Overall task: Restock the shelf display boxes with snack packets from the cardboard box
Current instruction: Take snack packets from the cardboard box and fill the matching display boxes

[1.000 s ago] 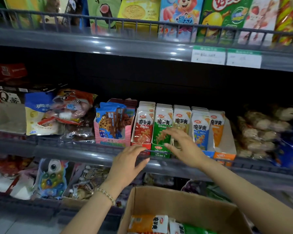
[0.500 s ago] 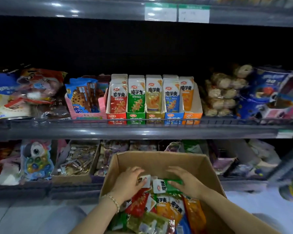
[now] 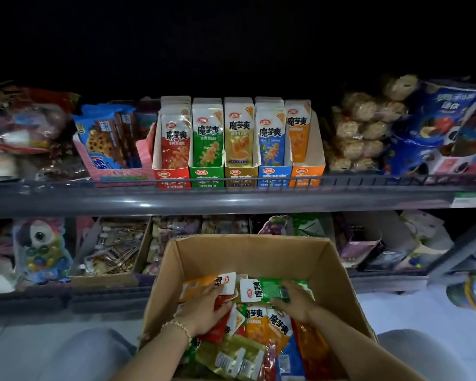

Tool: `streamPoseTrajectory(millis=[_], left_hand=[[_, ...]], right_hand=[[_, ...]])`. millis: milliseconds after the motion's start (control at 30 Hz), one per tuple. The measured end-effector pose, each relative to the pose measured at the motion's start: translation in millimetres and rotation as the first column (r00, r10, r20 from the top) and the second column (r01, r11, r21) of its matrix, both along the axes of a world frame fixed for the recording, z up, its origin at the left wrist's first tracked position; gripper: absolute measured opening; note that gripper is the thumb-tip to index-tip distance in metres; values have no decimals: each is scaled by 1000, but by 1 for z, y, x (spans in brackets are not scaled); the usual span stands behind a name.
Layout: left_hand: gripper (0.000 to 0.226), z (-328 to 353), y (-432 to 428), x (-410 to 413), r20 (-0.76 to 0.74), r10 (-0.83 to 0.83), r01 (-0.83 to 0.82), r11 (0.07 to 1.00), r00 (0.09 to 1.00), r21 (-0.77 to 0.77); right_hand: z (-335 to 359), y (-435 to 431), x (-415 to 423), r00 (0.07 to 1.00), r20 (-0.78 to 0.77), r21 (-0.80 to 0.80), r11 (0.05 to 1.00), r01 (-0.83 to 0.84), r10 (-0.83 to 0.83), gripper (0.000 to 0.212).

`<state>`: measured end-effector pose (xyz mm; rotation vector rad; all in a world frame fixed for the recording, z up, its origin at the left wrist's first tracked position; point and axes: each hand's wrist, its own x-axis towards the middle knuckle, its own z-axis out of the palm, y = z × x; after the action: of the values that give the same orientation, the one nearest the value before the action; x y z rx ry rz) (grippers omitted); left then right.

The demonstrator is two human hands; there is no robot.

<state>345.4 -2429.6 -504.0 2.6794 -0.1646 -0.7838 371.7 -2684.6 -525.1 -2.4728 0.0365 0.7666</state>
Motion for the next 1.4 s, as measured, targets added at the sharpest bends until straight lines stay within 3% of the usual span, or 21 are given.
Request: streamPoseTrajectory(millis=[100,233,600,800,933,1033,1133,1233,1333,1400], left_hand=[[72,-4,2,2,-83,22,-23,1000,996,-15],[72,-7,2,4,-125,15,-16,1000,992,-6],[74,-8,2,4,-144,16,-20,1000,989,-23],[77,-8,3,4,-163,0,-3,1000,987,-19],[76,-2,2,3,-144,49,-58,997,988,-59],[74,11,-1,0,-122,108,-124,983,987,-135],[76,38,-10,-5,-96,169,-191,923,981,-333],[59,75,-29,-14,-78,212,-220,817,974,-533],[35,94,-45,-20,-57,317,-249,612,947,-750],[31,98,-51,-21,-36,429,-267,493,902,-828]], right_hand=[[-6,8,7,999,6,-16,999,-48,48,78],[-19,21,9,982,40,-103,978,-180,185,64],[-32,46,23,995,64,64,995,-81,77,60],[-34,46,20,990,-87,241,966,-89,113,86],[-14,31,19,996,-89,364,931,12,22,42],[22,17,11,991,-124,463,880,110,-58,24],[58,10,-2,989,-120,559,816,143,-91,19],[88,16,-16,989,-69,640,754,145,-131,23],[108,31,-25,983,-31,697,701,152,-182,34],[121,42,-29,978,-10,741,655,147,-209,32]])
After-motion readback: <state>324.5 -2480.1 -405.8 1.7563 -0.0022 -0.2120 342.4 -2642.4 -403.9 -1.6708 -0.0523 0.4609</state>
